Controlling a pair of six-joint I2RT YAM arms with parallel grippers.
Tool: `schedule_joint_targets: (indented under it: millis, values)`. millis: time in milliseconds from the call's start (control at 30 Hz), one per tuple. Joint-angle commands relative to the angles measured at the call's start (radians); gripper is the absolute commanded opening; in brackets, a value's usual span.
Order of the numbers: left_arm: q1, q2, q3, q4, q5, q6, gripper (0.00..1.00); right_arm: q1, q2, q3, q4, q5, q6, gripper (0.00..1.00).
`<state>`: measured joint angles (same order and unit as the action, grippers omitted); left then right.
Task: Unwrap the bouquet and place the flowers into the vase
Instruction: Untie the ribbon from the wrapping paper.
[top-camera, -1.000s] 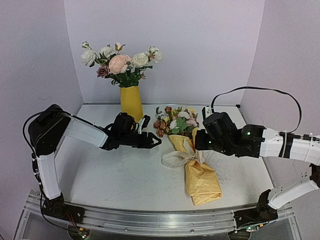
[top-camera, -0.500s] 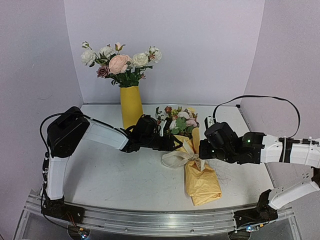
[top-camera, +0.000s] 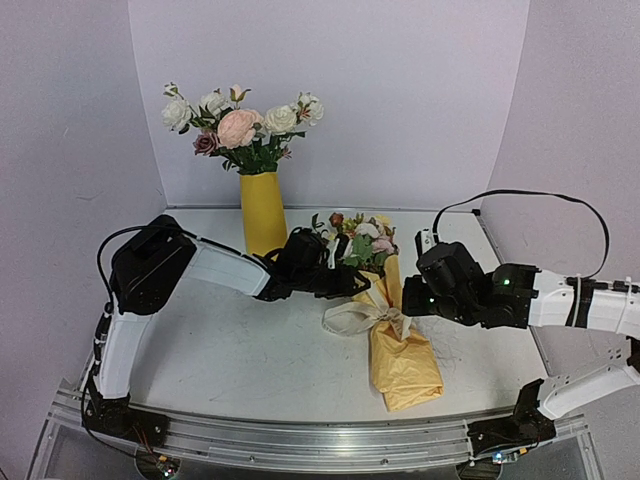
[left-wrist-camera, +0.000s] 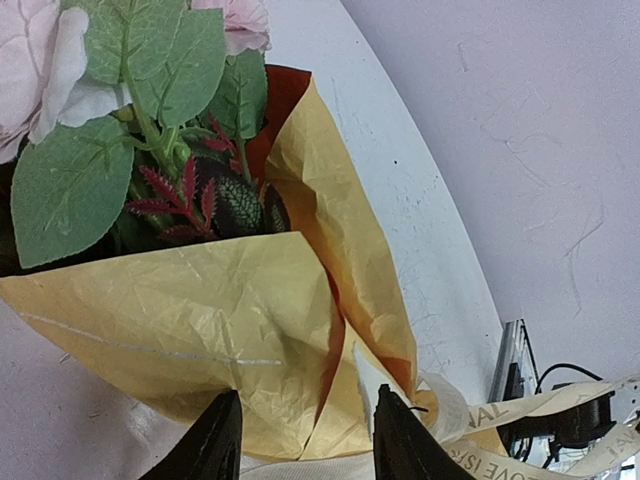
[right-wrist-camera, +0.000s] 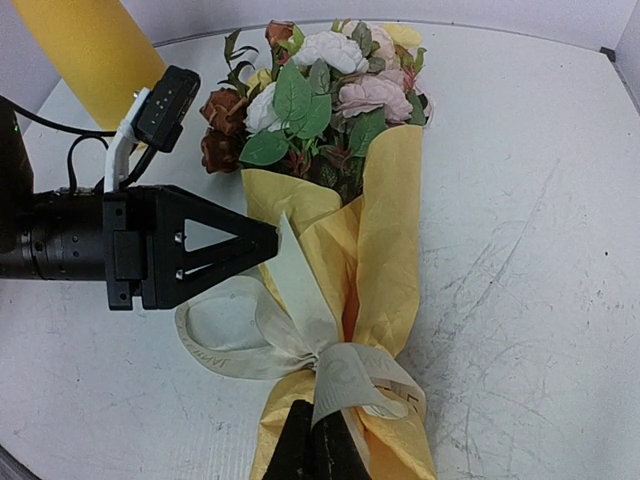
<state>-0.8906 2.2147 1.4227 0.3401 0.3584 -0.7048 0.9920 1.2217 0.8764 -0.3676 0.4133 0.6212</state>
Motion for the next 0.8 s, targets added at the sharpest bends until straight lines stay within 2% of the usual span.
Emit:
schedule_joint_targets:
  millis: [0, 167, 333, 400, 467, 500, 600, 633, 767]
  values:
    - [-0.006, 0.02, 0.068, 0.019, 0.038, -0.009, 0.43, -0.006, -0.012, -0.01, 0.001, 0.01, 0.006, 0.0]
    - [-0.021, 0.029, 0.094, 0.017, 0.057, -0.008, 0.42, -0.008, -0.003, -0.017, 0.001, 0.011, 0.01, 0.0]
    - [-0.021, 0.056, 0.106, 0.01, 0.064, -0.017, 0.33, -0.008, -0.004, -0.016, 0.001, 0.01, 0.007, 0.0]
    - [-0.021, 0.06, 0.108, 0.008, 0.064, -0.017, 0.24, -0.009, -0.004, -0.015, 0.001, 0.009, 0.006, 0.0]
    - [-0.021, 0.058, 0.107, 0.008, 0.059, -0.009, 0.02, -0.009, -0.004, -0.015, 0.001, 0.006, 0.006, 0.0]
    - [-0.021, 0.049, 0.1, 0.007, 0.052, -0.002, 0.0, -0.009, -0.003, -0.017, 0.001, 0.004, 0.006, 0.03]
    - [-0.017, -0.025, 0.048, -0.001, -0.001, 0.041, 0.0, -0.017, 0.013, -0.03, 0.001, -0.015, 0.014, 0.36]
    - [-0.013, -0.054, 0.032, -0.004, -0.005, 0.047, 0.0, -0.021, 0.019, -0.038, 0.002, -0.03, 0.02, 0.44]
    - [0.006, -0.127, -0.063, -0.014, -0.005, 0.07, 0.0, -0.032, 0.027, -0.078, 0.057, -0.096, 0.027, 0.61]
